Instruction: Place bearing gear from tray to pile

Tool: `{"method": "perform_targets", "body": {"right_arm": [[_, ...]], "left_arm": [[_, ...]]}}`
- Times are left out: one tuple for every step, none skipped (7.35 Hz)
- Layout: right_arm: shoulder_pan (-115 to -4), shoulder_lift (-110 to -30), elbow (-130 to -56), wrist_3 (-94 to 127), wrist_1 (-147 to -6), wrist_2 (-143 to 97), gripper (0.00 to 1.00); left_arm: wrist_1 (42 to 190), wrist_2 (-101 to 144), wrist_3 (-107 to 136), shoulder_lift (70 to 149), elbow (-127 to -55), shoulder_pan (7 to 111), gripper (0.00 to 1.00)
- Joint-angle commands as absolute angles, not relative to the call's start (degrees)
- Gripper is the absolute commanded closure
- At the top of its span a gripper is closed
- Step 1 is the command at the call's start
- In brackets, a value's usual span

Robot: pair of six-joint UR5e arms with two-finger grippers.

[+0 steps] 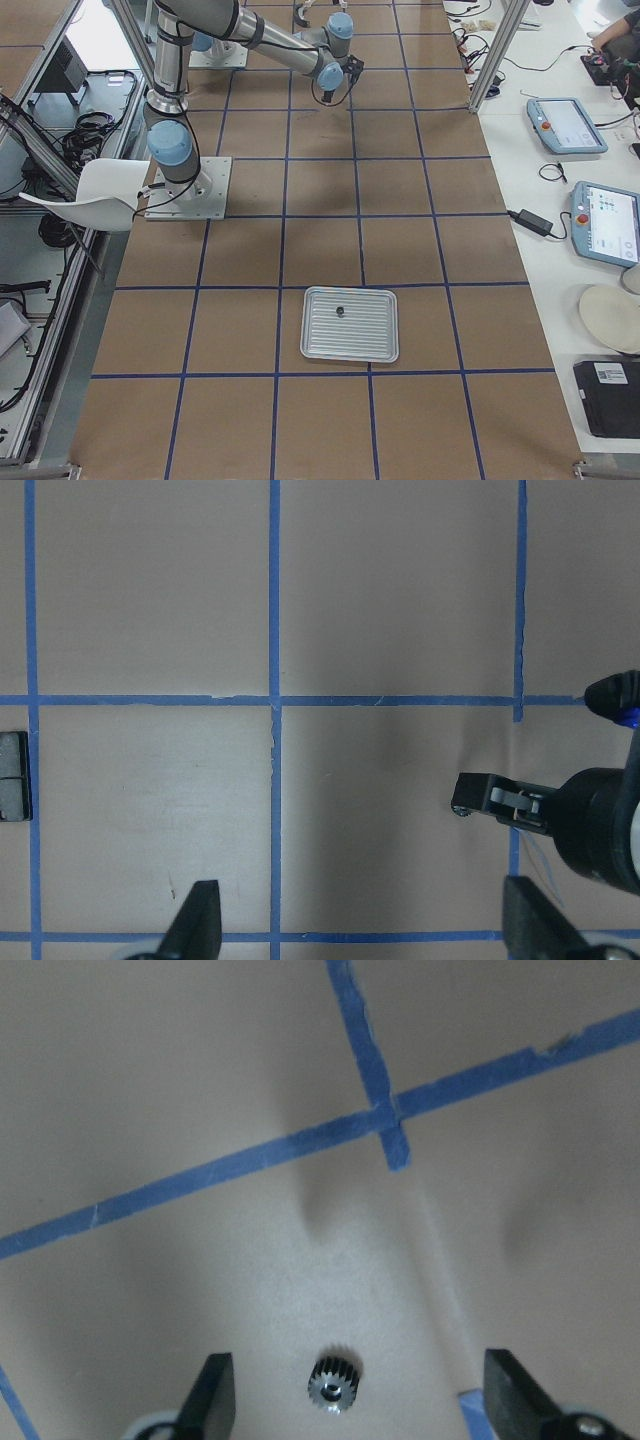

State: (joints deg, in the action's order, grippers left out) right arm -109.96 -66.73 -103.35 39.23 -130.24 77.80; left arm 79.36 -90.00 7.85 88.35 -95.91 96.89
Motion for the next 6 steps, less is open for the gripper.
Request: {"method": "perform_targets", "body": {"right_arm": [[-100.69, -71.78, -101.60, 29.24, -123.44, 78.40, 0.02], [-94.63, -74.59, -101.51, 21.44, -118.44, 78.40, 0.00], [-88.39, -76.62, -101.43, 14.05, -114.21, 78.40, 0.00], [-82.24, -77.25, -101.51, 8.41, -112.78, 78.66, 0.00], [-76.00, -77.26, -101.34, -2.53, -109.98, 79.97, 0.00], [-69.50, -77.26, -101.25, -12.73, -108.99, 83.37, 0.00]], "left_arm": [[78.66, -89.65, 8.00, 90.95, -96.06, 96.86, 0.00], [78.49, -89.82, 9.83, 94.71, -96.06, 97.20, 0.00], [78.23, -89.82, 11.76, 97.10, -96.41, 99.03, 0.00], [76.83, -89.91, 12.39, 100.08, -96.94, 100.79, 0.00], [70.99, -90.26, 14.39, 103.41, -98.77, 102.64, 0.00], [65.10, -91.57, 17.20, 106.14, -100.70, 105.09, 0.00]]}}
